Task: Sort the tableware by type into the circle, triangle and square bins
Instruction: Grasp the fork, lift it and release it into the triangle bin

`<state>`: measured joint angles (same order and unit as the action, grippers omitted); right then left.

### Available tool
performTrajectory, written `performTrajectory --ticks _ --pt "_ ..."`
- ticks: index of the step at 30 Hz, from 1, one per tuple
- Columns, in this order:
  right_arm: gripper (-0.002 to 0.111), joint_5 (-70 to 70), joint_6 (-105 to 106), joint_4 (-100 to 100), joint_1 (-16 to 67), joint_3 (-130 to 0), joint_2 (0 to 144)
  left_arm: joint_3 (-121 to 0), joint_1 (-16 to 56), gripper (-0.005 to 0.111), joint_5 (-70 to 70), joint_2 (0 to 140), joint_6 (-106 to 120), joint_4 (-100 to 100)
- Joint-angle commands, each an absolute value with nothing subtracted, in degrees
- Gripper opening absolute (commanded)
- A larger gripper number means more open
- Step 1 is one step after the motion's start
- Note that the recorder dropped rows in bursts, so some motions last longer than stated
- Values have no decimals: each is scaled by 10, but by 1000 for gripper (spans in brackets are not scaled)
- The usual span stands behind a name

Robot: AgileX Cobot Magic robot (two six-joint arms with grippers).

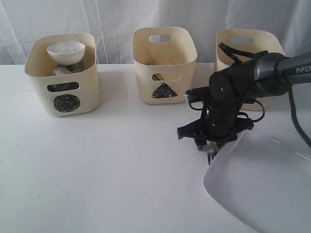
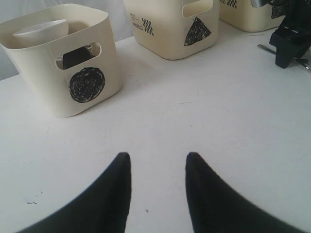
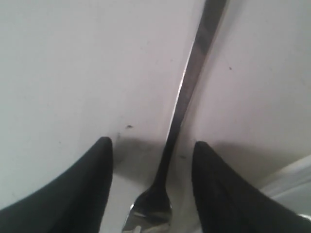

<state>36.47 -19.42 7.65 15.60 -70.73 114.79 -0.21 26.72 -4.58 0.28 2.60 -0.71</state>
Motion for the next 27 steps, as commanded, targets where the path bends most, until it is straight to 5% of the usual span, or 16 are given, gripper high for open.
performTrajectory --ticks 1,5,8,19,27 --pt "38 377 -197 72 156 -706 1151 0 267 43 -45 0 26 0" --pt "22 374 -197 59 156 -706 1151 0 267 43 -45 0 26 0" --pt "0 371 -196 59 156 -706 1151 0 267 43 -45 0 26 0" --pt "0 343 -196 48 177 -706 1036 0 267 43 -45 0 26 0" --pt "0 178 -180 53 188 -706 953 0 267 43 -45 0 26 0"
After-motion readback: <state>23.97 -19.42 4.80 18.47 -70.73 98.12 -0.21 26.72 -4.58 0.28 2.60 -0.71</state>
